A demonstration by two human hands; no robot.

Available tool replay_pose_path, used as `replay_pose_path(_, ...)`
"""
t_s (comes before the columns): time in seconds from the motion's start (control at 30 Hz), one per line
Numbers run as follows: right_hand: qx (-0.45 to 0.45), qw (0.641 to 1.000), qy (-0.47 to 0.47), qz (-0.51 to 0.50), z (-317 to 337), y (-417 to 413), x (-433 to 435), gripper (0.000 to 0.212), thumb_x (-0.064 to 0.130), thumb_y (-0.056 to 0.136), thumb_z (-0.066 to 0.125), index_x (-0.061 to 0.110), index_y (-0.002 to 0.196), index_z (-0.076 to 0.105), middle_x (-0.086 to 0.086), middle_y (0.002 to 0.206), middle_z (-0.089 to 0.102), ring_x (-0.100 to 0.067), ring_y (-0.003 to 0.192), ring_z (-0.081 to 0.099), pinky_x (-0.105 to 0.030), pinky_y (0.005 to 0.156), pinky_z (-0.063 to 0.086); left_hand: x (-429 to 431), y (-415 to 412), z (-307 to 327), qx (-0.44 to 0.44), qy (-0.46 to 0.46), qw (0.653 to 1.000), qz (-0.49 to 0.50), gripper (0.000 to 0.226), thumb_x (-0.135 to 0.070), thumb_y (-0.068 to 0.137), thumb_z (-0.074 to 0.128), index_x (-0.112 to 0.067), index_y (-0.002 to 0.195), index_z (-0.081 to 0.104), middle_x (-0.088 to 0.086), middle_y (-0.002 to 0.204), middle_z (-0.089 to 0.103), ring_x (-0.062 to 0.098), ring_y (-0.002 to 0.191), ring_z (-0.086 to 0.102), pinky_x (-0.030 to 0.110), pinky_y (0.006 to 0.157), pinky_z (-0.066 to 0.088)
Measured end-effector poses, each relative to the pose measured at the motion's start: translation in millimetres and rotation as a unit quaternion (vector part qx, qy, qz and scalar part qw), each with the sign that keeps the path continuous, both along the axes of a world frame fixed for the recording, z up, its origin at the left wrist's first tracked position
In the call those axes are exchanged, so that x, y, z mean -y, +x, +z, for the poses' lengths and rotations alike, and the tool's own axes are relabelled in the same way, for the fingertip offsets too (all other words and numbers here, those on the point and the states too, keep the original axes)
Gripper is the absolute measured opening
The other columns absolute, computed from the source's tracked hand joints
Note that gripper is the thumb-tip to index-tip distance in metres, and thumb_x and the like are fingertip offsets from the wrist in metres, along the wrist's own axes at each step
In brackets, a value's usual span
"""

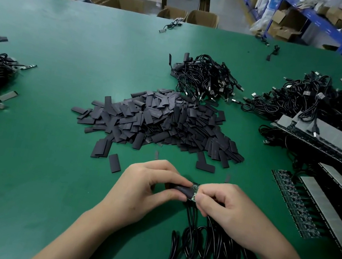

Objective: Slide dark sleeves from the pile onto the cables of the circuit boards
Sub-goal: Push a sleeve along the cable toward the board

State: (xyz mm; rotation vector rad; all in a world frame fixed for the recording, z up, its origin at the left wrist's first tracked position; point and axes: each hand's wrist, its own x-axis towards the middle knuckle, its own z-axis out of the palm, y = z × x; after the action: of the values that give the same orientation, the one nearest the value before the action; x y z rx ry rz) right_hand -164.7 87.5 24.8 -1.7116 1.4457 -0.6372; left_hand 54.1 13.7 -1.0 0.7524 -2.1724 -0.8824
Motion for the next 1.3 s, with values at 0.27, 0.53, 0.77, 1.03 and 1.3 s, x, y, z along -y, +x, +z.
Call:
replay_pose_path(0.27,0.049,0.998,-0.002,-0.038,-1.6,-1.7,1.5,0.024,0.055,0.086,0.057,0.035,0.091,0.068,0.004,0.065,0.064,-0.015,0.059,0.053,-0.038,0.061,0.043,-0.6,-1.0,0.4,0.001,-0.015,1.0,0.004,0.022,-0.042,0.089,0.076,-0.03,0.107,0.079,-0.016,0.097,0.07,0.006,0.091,0.069,0.027,0.081,0.055)
replay_pose_path(0.53,0.199,0.978,0.031,-0.056,2.6,-10.4,3.2,0.015,0.014,0.098,0.06,0.017,0.112,0.059,-0.005,0.071,0.069,-0.013,0.056,0.051,-0.017,0.057,0.042,-2.0,-0.2,4.1,-0.001,-0.023,0.999,0.045,0.021,-0.037,0.087,0.079,-0.026,0.105,0.081,-0.015,0.092,0.07,0.002,0.085,0.065,0.008,0.075,0.041)
replay_pose_path(0.77,0.143,0.988,0.001,-0.057,-1.4,1.3,3.3,0.016,0.027,0.094,0.059,0.041,0.101,0.058,-0.004,0.082,0.075,-0.014,0.061,0.055,-0.028,0.068,0.048,-5.9,-3.4,-0.4,0.003,-0.032,0.999,0.029,0.021,-0.037,0.089,0.078,-0.025,0.106,0.08,-0.014,0.092,0.069,0.005,0.085,0.067,0.021,0.078,0.052)
replay_pose_path(1.03,0.13,0.987,-0.032,-0.093,-7.9,4.0,4.1,0.014,0.03,0.093,0.059,0.041,0.101,0.059,-0.009,0.071,0.071,-0.01,0.071,0.071,-0.02,0.074,0.046,-6.5,-7.3,-2.4,-0.018,-0.032,0.997,0.06,0.021,-0.04,0.09,0.075,-0.026,0.104,0.08,-0.013,0.091,0.07,0.009,0.083,0.069,0.032,0.074,0.056)
replay_pose_path(1.3,0.173,0.978,-0.013,-0.112,-9.5,6.7,5.4,0.019,0.02,0.092,0.063,0.039,0.098,0.061,-0.004,0.082,0.076,-0.02,0.061,0.07,-0.02,0.056,0.048,-6.1,-6.4,-5.4,-0.015,-0.028,0.997,0.066,0.017,-0.035,0.089,0.079,-0.025,0.103,0.08,-0.013,0.09,0.07,0.01,0.082,0.068,0.031,0.073,0.055)
